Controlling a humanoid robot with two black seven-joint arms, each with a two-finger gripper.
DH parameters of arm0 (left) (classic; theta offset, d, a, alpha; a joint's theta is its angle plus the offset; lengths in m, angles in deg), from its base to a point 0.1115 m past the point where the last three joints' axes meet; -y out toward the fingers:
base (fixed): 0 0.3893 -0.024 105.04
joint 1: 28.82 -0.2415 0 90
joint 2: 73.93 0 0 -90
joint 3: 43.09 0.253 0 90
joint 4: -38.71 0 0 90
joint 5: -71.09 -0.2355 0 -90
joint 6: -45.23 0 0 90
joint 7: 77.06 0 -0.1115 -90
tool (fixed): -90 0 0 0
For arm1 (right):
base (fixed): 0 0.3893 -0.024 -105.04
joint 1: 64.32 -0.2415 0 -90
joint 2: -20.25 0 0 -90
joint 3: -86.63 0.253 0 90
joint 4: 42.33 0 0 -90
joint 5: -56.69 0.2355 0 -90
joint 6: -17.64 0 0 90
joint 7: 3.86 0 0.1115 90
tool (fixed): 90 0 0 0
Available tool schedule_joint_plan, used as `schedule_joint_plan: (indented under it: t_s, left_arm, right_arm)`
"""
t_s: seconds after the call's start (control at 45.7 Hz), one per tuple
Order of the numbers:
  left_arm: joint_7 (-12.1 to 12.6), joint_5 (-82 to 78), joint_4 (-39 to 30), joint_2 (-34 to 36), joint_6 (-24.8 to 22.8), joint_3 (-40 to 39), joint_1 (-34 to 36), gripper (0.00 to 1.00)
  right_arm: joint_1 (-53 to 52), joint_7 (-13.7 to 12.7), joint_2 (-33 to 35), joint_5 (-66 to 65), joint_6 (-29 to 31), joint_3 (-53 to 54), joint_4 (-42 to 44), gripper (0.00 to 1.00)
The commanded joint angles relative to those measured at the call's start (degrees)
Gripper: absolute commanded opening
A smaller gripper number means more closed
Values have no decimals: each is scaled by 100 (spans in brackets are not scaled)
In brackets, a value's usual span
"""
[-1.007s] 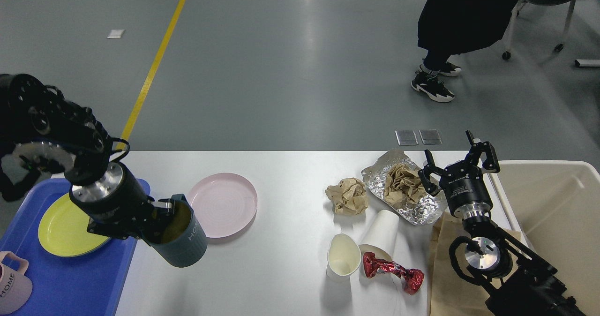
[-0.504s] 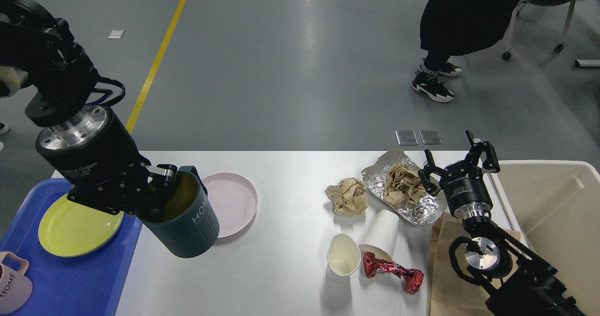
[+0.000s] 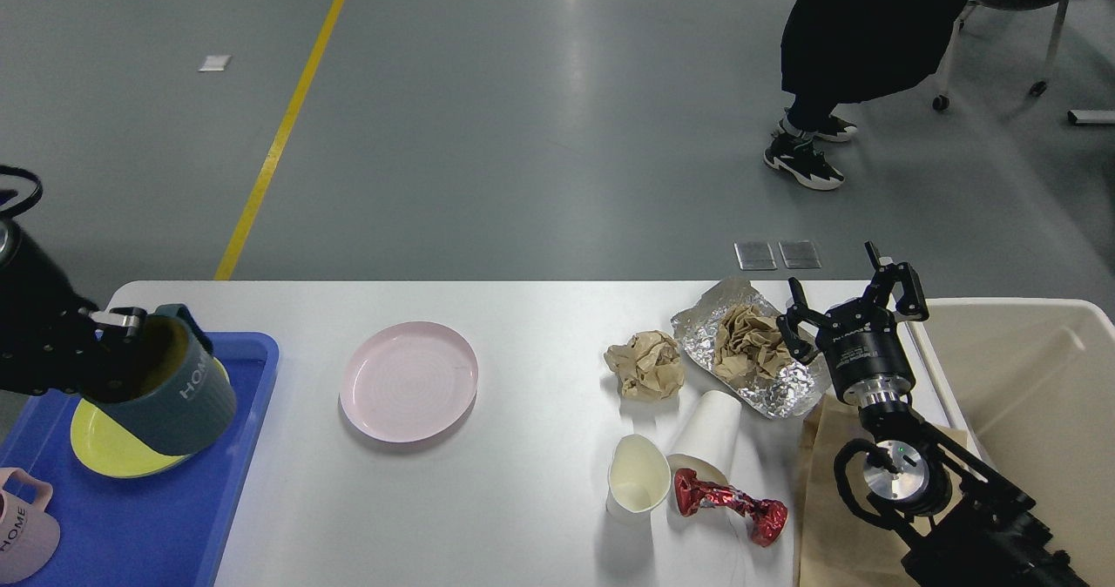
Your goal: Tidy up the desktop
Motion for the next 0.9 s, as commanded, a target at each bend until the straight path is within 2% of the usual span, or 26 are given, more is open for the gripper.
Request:
schedule_joint_plan:
  t_s: [0.0, 0.175, 0.307, 0.482, 0.657, 0.876]
  left_arm:
    - [-36, -524, 576, 710, 263, -314, -901, 0]
    - [-80, -1297, 1455, 1528, 377, -1342, -2456, 0]
    - [-343, -1939, 1913, 1880, 781, -2274, -3704, 0]
    - [-668, -2239, 2440, 1915, 1204, -2986, -5015, 0]
    - [-871, -2291, 2862, 1871, 1248, -3303, -5604, 0]
    - [-880, -2379, 2933, 1845, 1257, -3584, -5956, 0]
  right_arm:
    - [0, -1, 0, 0, 0, 0, 1, 100]
    - [0, -1, 0, 0, 0, 0, 1, 100]
    - [0, -1, 0, 0, 0, 0, 1, 100]
    - [0, -1, 0, 0, 0, 0, 1, 100]
    - [0, -1, 0, 0, -9, 0, 1, 100]
    - [0, -1, 0, 0, 0, 0, 1, 100]
